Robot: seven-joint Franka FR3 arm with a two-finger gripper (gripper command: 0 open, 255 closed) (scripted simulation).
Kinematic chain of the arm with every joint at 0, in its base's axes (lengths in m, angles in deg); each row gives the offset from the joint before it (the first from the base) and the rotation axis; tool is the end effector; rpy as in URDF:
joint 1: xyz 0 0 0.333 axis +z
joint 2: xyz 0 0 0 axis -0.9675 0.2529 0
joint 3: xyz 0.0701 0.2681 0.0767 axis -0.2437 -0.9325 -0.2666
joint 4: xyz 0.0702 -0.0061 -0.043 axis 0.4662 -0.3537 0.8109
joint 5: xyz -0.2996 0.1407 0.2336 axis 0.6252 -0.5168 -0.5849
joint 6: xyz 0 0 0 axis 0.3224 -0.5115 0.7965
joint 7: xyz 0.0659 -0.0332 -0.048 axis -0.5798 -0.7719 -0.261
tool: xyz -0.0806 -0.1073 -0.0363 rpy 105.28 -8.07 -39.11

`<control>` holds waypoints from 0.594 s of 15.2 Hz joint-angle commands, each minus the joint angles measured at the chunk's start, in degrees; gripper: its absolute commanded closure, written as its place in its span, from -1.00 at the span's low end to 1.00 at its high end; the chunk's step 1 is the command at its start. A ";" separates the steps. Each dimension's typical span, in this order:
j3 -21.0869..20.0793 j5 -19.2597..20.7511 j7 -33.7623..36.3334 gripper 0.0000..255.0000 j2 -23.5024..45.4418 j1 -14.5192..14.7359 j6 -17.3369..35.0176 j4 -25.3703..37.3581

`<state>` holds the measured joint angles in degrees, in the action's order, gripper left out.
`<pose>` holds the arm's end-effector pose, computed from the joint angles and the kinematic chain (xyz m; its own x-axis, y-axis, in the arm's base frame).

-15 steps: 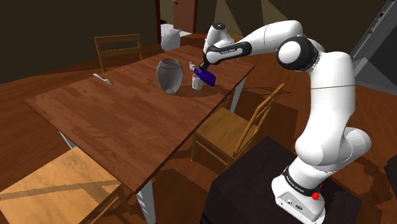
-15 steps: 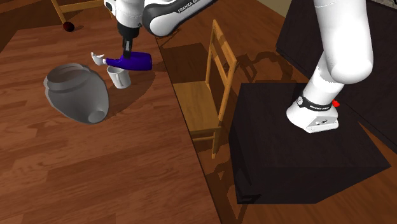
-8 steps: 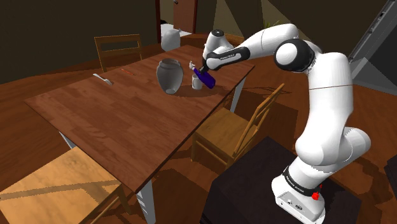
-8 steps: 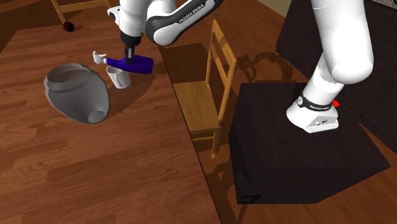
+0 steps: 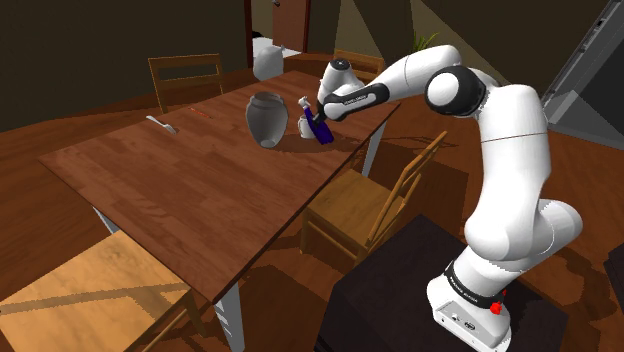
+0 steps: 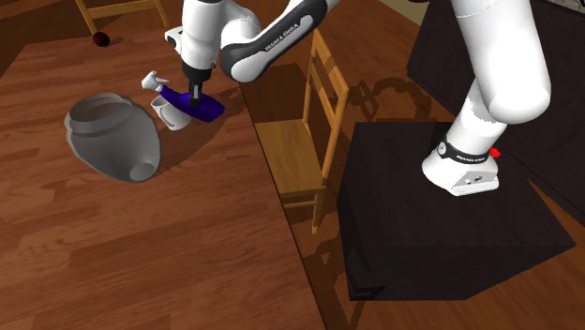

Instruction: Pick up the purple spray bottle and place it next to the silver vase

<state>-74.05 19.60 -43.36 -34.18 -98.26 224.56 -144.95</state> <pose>0.7477 -0.1214 0.2625 0.9079 0.2316 0.3494 0.1348 -0.9506 0.2797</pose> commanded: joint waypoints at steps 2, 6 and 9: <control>0.07 0.08 0.08 1.00 0.14 0.04 0.14 0.00; 0.07 0.08 0.09 -1.00 0.13 0.04 0.15 -0.01; 0.07 0.08 0.09 -1.00 0.13 0.04 0.15 -0.02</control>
<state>-73.98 19.68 -43.28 -34.04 -98.22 224.70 -144.97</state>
